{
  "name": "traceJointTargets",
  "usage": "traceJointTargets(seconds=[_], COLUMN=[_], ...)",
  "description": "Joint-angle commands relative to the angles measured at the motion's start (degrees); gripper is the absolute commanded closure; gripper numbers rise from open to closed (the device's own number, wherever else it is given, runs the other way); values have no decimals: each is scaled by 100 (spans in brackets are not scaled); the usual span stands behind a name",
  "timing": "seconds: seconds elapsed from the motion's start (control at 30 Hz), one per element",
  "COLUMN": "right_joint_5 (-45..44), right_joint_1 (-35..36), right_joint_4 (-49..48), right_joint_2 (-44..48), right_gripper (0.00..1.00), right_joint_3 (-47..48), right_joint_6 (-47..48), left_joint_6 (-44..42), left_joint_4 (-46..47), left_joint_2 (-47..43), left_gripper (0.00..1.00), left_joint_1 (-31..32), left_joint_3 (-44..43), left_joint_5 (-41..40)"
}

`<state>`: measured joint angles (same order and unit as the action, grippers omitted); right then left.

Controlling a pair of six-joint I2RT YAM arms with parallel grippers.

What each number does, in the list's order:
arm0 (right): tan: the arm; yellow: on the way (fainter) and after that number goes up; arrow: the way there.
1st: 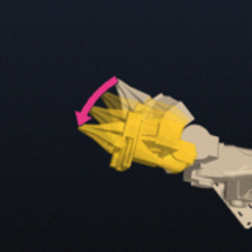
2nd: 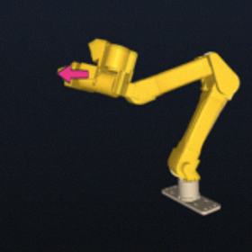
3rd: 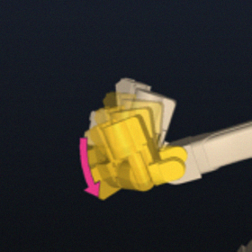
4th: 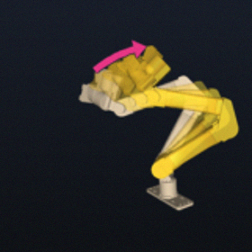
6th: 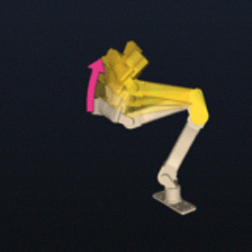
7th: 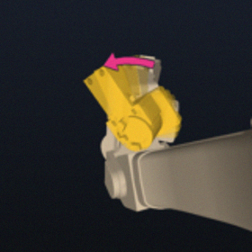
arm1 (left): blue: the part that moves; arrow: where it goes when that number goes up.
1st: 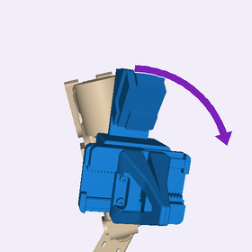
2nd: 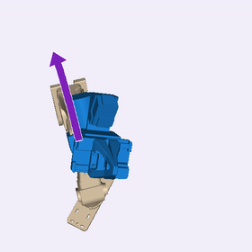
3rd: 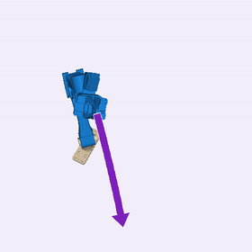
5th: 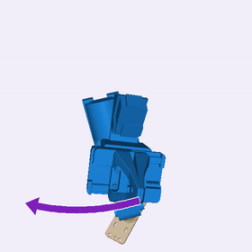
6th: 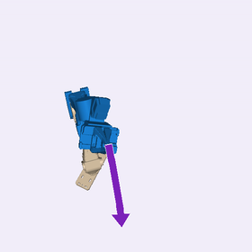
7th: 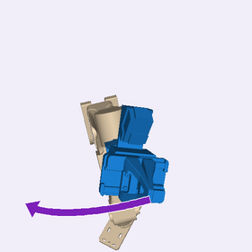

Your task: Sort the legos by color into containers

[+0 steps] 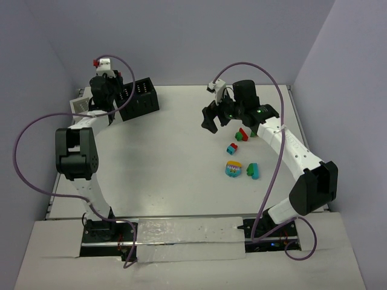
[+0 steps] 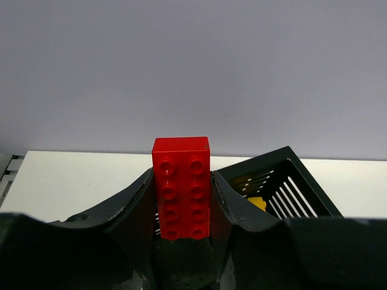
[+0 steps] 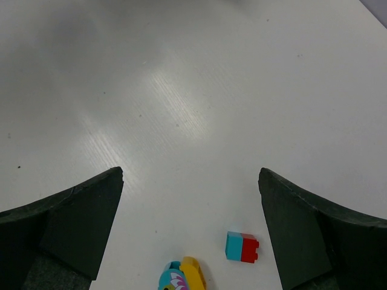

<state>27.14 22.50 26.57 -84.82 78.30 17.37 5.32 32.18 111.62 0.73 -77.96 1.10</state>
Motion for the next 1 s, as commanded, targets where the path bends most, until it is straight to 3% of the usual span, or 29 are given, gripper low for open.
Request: traceJointTargets(seconds=[0.0, 0.43, 0.5, 0.67, 0.97], right_joint_5=[91, 80, 81, 81, 108], right_joint_1=[-44, -70, -70, -86, -88], right_joint_4=[-248, -241, -231, -229, -300], right_joint_2=[62, 106, 106, 120, 272], right_gripper=[0, 0, 0, 0, 0], right_joint_3=[-52, -96, -96, -87, -179], right_joint_6=[-67, -15, 3, 12, -39], left_joint_6=[4, -49, -31, 4, -25], left_joint_4=[224, -24, -206, -405, -925], left_joint_2=[165, 429, 456, 331, -135], left_gripper=[94, 84, 73, 56, 36], left_joint_1=[-20, -29, -29, -56, -56], left_joint_3=[-358, -453, -531, -524, -609], left_joint_5=[88, 41, 36, 108, 240])
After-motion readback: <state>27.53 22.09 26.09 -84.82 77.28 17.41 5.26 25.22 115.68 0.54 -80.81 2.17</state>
